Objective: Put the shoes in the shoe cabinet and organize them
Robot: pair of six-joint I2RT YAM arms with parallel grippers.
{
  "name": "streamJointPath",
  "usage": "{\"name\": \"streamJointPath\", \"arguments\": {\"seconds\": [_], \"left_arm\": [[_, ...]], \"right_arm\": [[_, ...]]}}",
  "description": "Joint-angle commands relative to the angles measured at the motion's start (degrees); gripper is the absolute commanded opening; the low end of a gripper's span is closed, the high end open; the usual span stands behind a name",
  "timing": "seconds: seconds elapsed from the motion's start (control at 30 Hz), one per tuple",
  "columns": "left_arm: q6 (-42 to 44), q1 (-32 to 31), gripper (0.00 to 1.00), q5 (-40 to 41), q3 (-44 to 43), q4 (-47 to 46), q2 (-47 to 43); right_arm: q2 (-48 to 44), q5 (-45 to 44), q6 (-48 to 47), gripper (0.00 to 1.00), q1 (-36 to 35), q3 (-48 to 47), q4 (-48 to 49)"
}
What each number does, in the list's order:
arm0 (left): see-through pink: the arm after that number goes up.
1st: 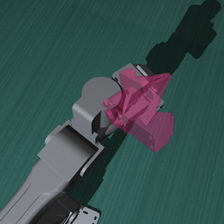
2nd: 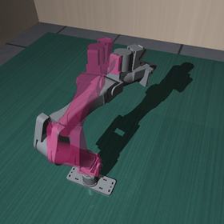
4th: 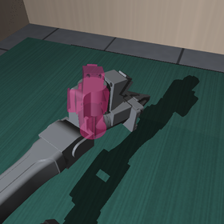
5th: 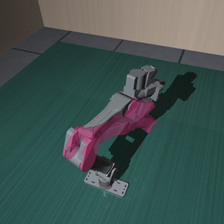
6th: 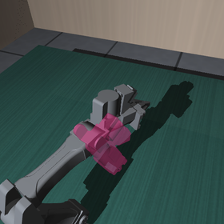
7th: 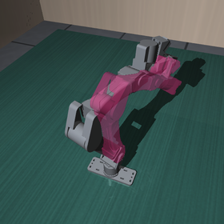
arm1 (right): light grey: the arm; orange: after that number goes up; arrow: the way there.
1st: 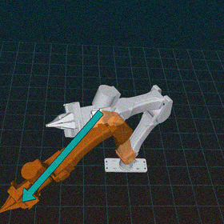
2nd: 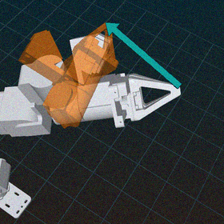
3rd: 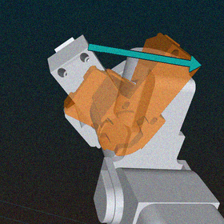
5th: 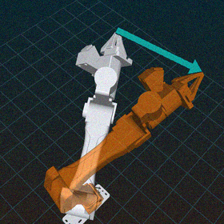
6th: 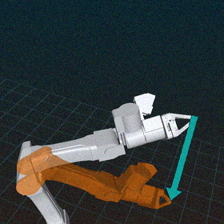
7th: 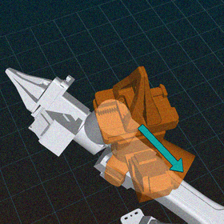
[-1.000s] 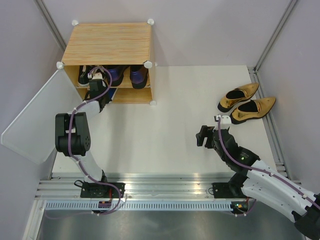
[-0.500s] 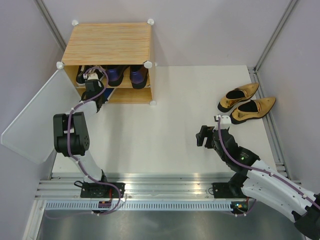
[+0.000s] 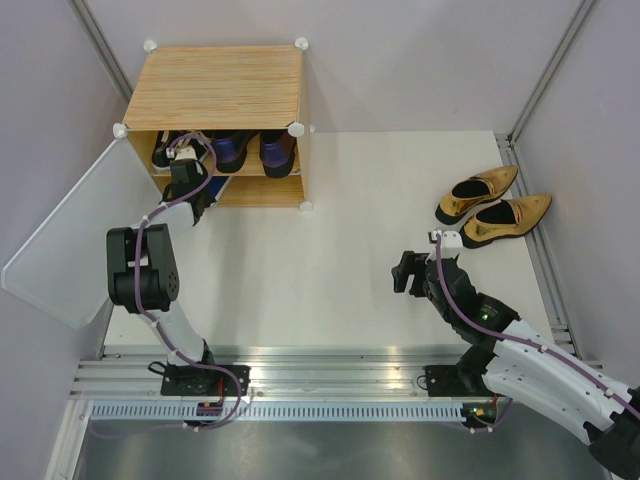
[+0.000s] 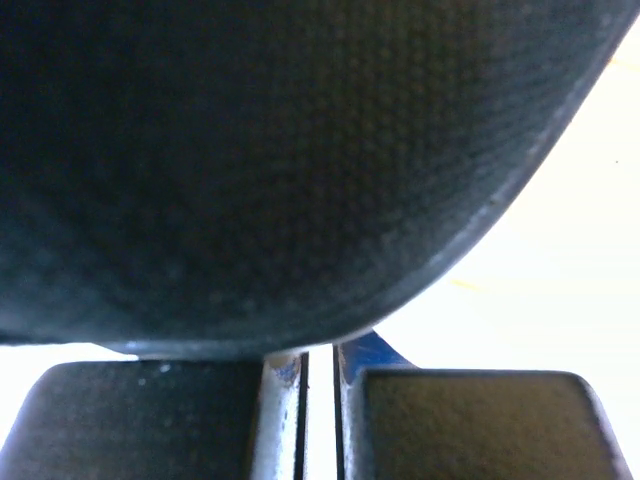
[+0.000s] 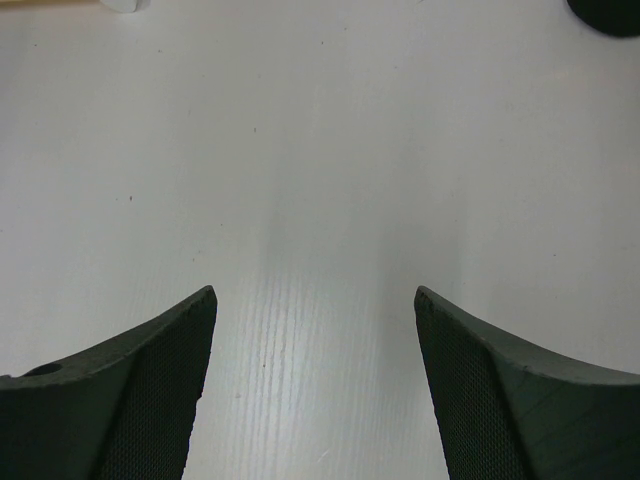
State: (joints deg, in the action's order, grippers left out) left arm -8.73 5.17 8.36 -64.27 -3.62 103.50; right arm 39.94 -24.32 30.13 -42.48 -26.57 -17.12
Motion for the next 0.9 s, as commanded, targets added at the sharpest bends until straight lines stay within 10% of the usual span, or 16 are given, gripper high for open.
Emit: {"name": "streamJointPath", "arguments": {"seconds": [0.0, 0.87], "left_arm": [[-4.3, -0.6, 0.04, -1.9, 0.4, -5.5, -1.8], [-14.4, -1.2, 0.03, -3.3, -7.6, 1.4, 3.1]], "right_arm": [[-0.3, -0.1, -0.8, 0.83, 0.1, -1.2, 2.2], [-1.0, -0.2, -0.9, 0.83, 0.0, -0.9, 2.2]]}}
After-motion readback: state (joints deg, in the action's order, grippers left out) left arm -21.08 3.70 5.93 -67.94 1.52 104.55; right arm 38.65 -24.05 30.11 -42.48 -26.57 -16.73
